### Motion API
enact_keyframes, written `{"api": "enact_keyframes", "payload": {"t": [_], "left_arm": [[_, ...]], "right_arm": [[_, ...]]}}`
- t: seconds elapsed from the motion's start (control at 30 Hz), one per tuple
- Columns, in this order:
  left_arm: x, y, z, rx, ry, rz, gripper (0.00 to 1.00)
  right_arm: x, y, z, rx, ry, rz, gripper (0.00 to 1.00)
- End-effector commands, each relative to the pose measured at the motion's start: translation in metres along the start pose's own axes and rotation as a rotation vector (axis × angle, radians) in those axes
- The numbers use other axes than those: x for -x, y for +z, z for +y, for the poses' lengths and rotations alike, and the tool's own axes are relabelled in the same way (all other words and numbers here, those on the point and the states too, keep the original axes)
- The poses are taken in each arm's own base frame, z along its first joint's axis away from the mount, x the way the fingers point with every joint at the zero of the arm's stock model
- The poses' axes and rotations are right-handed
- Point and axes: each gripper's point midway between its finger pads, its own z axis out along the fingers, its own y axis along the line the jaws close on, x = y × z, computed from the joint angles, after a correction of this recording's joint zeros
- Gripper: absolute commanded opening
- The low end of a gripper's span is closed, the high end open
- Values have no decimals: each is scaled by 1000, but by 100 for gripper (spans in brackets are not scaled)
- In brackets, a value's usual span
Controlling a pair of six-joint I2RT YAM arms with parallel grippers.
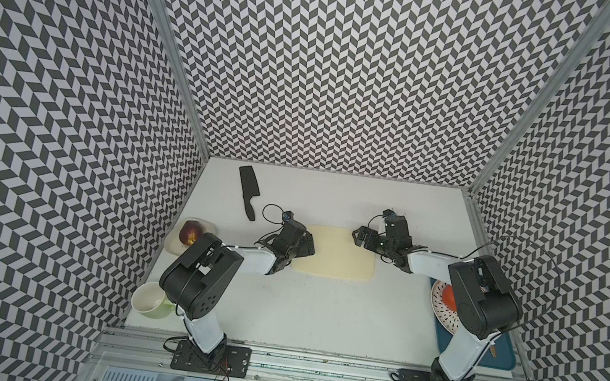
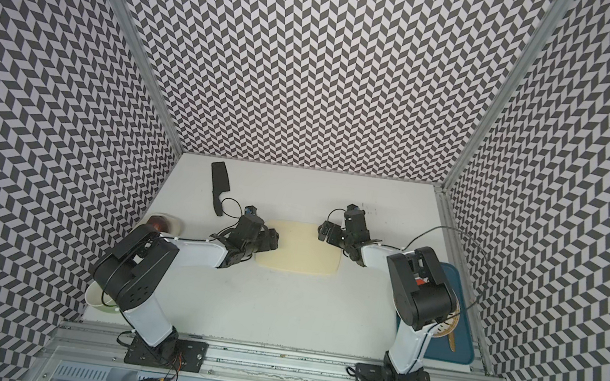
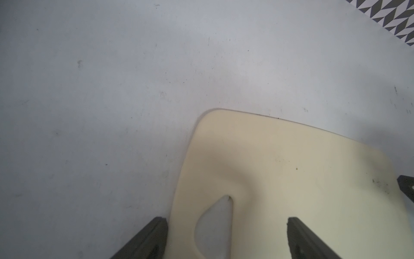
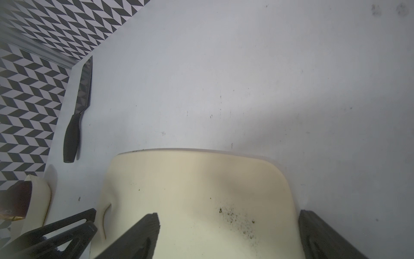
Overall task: Align the knife with the edge of the cutting board
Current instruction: Adjust the work surface at the center of the board, then move the knife to the center of the board.
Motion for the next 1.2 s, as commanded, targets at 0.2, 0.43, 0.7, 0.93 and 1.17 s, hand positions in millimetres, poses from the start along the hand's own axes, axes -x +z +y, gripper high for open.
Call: {"api": "enact_keyframes", "payload": {"t": [0.2, 0.43, 0.7, 0.93, 1.17], "left_arm": [[-31, -4, 3, -7, 0, 111, 92], [-8, -8, 11, 45, -19, 60, 100], [40, -21, 32, 178, -64, -64, 100], [100, -45, 71, 246, -224, -236, 100], [157, -44, 126, 315, -349, -264, 100]], "right_arm": [[-44, 5, 16, 50, 13, 154, 100], [-8, -14, 31, 33, -53, 57, 100], [42, -69, 35, -61, -89, -167, 100], [43, -126, 54, 39, -103, -295, 100], [35, -161, 69, 143, -115, -338, 100]]}}
